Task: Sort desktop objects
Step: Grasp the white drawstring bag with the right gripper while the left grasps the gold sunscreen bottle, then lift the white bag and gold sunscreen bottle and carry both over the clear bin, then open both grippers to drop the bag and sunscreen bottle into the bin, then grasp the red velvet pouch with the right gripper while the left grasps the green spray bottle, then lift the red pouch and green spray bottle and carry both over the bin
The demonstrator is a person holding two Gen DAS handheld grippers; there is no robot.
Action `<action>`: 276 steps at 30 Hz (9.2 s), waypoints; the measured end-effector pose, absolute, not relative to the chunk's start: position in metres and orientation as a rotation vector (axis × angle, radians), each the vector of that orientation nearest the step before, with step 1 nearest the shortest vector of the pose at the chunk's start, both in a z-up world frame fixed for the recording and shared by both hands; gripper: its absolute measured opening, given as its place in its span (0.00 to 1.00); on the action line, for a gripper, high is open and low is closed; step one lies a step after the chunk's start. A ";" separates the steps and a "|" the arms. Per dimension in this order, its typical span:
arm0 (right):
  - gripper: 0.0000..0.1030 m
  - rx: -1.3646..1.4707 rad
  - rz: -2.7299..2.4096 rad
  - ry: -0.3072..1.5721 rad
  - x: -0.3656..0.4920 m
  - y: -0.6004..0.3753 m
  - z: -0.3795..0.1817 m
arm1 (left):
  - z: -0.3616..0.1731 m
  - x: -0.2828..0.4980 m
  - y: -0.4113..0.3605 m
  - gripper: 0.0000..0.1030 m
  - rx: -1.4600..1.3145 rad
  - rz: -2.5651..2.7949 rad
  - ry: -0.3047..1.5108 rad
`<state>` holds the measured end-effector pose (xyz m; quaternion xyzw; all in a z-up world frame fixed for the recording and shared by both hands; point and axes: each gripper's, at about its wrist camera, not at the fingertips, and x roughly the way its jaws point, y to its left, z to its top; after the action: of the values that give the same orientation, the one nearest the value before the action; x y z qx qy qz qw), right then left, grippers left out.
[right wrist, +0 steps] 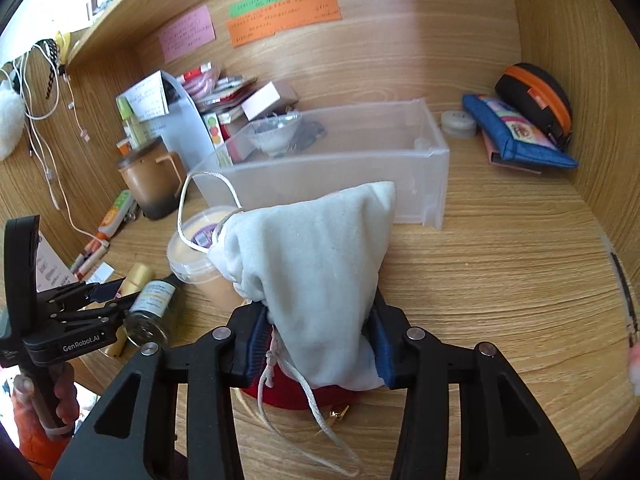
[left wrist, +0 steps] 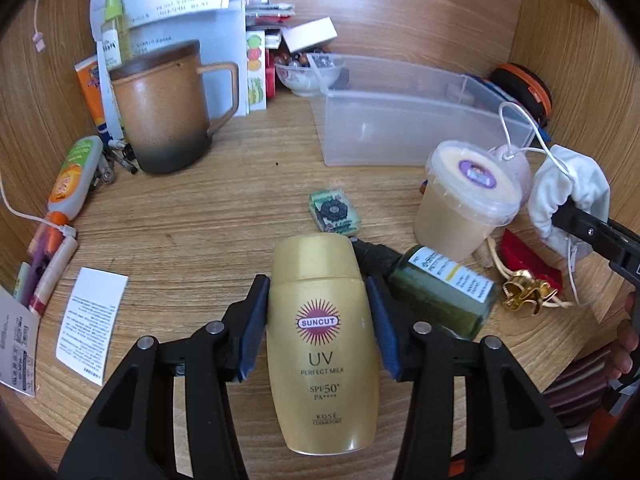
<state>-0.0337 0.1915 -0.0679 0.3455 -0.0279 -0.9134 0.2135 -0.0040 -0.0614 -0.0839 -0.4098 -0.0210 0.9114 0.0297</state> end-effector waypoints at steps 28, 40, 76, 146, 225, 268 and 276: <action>0.39 0.837 -2.548 -0.106 -0.012 0.196 -0.030 | -0.024 0.026 -0.057 0.45 -0.979 2.870 -0.102; 0.39 0.798 -2.562 -0.117 -0.017 0.203 -0.015 | 0.002 0.015 -0.050 0.45 -0.881 2.879 -0.072; 0.39 0.721 -2.610 -0.047 -0.107 0.204 0.030 | 0.060 -0.094 -0.017 0.45 -0.748 2.879 0.058; 0.67 1.033 -2.493 0.341 -0.164 0.165 0.028 | 0.028 -0.146 -0.022 0.79 -0.981 2.874 0.140; 0.25 0.992 -2.401 0.181 -0.001 0.152 -0.084 | -0.085 -0.004 -0.047 0.70 -1.228 2.756 -0.141; 0.25 0.695 -2.565 0.149 -0.035 0.196 0.034 | 0.032 -0.016 -0.012 0.70 -0.808 2.874 0.062; 0.25 0.672 -2.573 0.154 -0.066 0.192 0.048 | 0.042 -0.054 -0.006 0.70 -0.820 2.848 0.067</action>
<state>-0.0665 0.1923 0.0477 0.2453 0.0562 -0.9385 0.2366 -0.0541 -0.0063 0.0417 -0.2756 0.0224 0.9569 0.0883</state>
